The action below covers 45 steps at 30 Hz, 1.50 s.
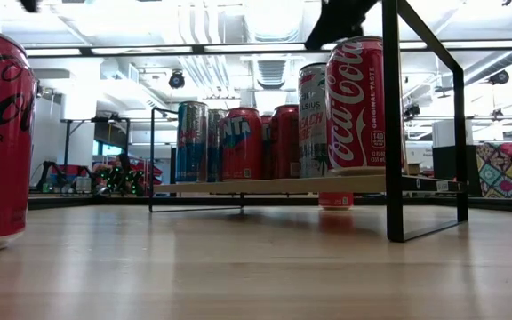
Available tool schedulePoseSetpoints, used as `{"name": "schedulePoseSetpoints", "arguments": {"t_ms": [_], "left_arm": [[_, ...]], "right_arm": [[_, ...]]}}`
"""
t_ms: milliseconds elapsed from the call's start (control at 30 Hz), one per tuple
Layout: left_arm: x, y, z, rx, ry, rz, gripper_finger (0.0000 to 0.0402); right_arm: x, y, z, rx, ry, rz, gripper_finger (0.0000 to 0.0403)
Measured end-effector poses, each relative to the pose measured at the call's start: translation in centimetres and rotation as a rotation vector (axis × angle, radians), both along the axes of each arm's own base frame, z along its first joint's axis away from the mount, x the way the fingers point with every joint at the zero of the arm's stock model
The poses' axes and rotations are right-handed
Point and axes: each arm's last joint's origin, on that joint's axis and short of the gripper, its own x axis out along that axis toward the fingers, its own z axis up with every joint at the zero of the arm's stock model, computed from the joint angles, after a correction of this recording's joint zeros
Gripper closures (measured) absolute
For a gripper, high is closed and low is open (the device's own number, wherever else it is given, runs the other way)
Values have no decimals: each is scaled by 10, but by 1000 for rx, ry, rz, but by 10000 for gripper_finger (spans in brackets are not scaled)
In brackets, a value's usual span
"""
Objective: Place canned beverage on shelf
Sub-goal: Put the orange soda can on the shelf aligned with the orange soda can on the shelf
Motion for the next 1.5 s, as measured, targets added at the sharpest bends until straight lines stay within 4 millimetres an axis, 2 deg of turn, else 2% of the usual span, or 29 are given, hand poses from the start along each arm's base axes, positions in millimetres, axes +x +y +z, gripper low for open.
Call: {"name": "schedulePoseSetpoints", "arguments": {"t_ms": [133,333,600,800,1067,1200,1333,1500], "left_arm": [[7,21,3,76,-30,-22,402],[17,59,13,150,-145,-66,402],[22,110,24,262,-237,-78,402],[27,146,27,287,-290,-130,402],[29,191,28,326,-370,-187,402],[25,208,27,329,-397,-178,402],[23,218,24,314,-445,-182,402],[24,221,9,317,-476,-202,402]], "right_arm": [[4,-27,-6,37,20,33,394],[6,-64,-14,3,87,-9,394],[3,-96,-20,-57,160,-26,394],[-8,-113,-22,-4,139,54,394],[-14,-121,-28,-61,179,118,394],[-17,-120,-38,-11,173,175,394],[-21,-121,-52,57,161,209,394],[-24,-119,-66,68,170,214,394]]}}
